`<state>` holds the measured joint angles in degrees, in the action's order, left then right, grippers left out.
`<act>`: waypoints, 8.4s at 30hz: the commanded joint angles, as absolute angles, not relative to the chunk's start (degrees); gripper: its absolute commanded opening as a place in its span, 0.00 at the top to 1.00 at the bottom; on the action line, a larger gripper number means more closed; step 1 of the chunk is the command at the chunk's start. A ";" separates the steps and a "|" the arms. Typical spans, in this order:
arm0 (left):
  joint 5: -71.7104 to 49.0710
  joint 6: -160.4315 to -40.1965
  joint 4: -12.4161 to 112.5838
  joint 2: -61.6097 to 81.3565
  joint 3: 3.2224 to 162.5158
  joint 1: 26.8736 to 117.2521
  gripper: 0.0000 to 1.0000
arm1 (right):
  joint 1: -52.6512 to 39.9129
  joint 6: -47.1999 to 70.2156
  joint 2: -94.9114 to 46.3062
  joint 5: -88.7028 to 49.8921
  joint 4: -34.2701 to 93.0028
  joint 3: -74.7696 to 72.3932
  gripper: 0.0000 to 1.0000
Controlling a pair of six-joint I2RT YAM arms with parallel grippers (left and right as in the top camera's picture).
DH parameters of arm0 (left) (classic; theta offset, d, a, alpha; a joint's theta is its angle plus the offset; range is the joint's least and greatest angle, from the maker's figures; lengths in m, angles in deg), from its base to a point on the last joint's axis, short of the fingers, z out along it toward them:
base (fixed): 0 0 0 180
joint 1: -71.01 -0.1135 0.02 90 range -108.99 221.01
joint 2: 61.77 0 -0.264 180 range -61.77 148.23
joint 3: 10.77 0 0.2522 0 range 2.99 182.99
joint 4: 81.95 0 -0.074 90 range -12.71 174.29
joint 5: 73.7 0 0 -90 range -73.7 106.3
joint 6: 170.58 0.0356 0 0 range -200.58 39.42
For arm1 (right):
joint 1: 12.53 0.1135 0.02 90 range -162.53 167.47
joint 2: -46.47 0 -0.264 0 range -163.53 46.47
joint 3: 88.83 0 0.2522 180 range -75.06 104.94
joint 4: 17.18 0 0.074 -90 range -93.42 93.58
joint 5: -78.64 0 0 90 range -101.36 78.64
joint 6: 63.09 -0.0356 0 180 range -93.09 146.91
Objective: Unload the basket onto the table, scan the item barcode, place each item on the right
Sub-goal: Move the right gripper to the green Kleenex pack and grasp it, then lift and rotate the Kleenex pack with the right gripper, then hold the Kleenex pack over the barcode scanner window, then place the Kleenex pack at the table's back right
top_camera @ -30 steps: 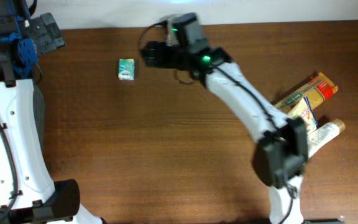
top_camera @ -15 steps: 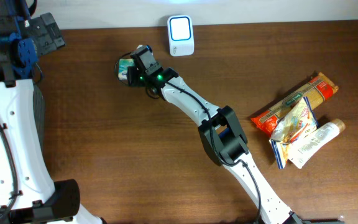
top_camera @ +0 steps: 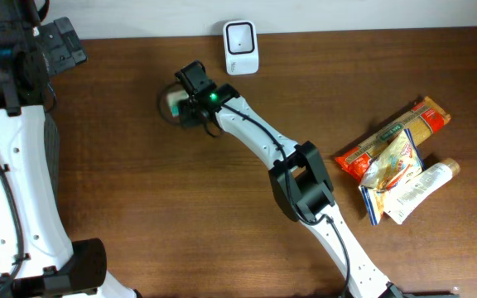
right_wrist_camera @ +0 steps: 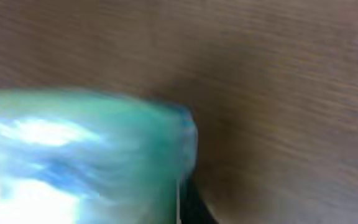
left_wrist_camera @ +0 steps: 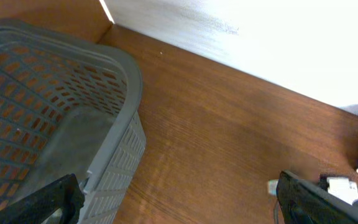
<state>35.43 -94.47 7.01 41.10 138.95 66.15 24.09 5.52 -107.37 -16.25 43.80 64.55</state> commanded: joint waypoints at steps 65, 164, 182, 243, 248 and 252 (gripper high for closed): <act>36.04 -93.77 7.01 41.25 138.95 65.95 0.01 | 7.96 19.29 -93.62 -16.97 66.45 48.88 0.69; 36.04 -93.77 6.99 41.25 138.95 65.95 0.01 | 13.14 53.50 -97.10 12.23 8.88 50.60 0.96; 36.04 -93.77 6.99 41.25 138.95 65.95 0.01 | 14.78 53.50 -91.04 8.60 9.20 50.56 0.96; 36.04 -93.77 6.99 41.25 138.95 65.95 0.01 | -15.10 13.17 -43.13 -7.79 90.36 40.18 0.20; 36.02 -93.77 7.01 41.27 138.95 65.95 0.01 | 5.01 12.97 -24.20 -7.99 90.69 47.15 0.01; 36.04 -93.77 6.99 41.27 138.95 65.95 0.01 | 6.62 13.04 -14.30 -4.36 93.72 47.15 0.01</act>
